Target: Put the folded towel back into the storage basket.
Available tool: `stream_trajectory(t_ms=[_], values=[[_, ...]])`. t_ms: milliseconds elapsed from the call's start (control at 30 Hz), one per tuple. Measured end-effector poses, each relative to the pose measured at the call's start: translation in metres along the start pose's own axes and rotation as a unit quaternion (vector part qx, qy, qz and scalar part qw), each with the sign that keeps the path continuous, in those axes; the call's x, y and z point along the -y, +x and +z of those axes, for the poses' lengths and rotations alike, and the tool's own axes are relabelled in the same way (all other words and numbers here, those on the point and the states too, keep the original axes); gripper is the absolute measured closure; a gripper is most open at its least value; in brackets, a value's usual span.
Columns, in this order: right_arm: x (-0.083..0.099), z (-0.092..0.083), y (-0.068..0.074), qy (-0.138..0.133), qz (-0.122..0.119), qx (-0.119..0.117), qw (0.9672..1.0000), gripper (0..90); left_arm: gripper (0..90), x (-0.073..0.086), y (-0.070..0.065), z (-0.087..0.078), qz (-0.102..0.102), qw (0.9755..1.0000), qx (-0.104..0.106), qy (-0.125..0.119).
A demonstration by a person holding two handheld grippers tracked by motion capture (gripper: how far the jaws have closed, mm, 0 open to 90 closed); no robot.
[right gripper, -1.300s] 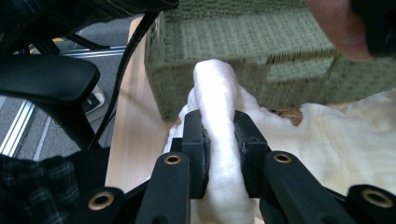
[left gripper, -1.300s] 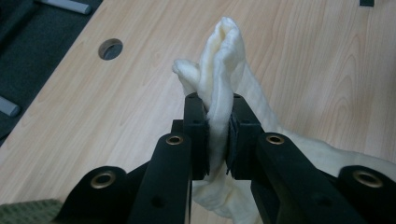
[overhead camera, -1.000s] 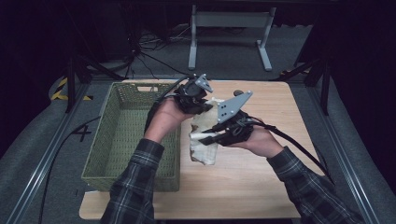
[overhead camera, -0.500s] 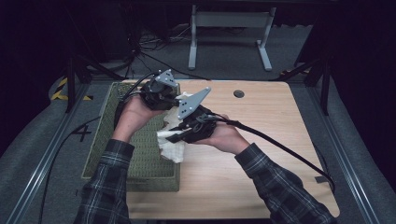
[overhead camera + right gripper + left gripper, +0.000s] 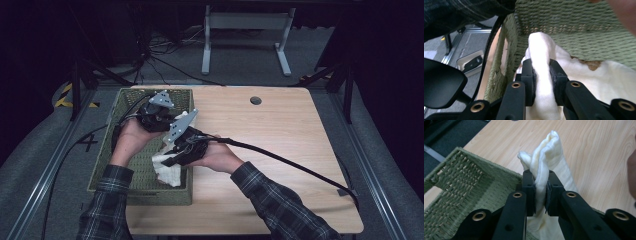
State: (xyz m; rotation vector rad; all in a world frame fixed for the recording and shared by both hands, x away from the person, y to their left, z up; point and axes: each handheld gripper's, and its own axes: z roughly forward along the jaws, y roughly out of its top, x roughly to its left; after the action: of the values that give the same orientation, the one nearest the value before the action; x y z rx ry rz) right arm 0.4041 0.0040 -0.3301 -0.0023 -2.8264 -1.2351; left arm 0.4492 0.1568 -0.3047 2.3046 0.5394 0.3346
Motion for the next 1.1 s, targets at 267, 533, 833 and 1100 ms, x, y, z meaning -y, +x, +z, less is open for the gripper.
stream_trajectory(t_ms=[267, 533, 833, 1100], values=[[0.012, 0.012, -0.003, 0.029, 0.005, -0.021, 0.9993, 68.4, 80.9, 0.007, -0.001, 0.005, -0.007, 1.0, 0.004, 0.001], [0.011, -0.001, -0.005, 0.034, 0.01, -0.002, 0.9994, 48.7, 80.9, 0.006, 0.003, 0.008, -0.017, 0.9998, 0.004, 0.001], [0.025, -0.036, -0.01, 0.015, 0.012, 0.034, 0.9992, 40.9, 80.8, -0.001, 0.022, 0.012, -0.053, 0.9982, -0.026, 0.013], [0.043, -0.065, -0.011, 0.01, 0.021, 0.053, 0.9983, 39.6, 80.5, 0.003, 0.041, 0.026, -0.082, 0.9956, -0.035, 0.03]])
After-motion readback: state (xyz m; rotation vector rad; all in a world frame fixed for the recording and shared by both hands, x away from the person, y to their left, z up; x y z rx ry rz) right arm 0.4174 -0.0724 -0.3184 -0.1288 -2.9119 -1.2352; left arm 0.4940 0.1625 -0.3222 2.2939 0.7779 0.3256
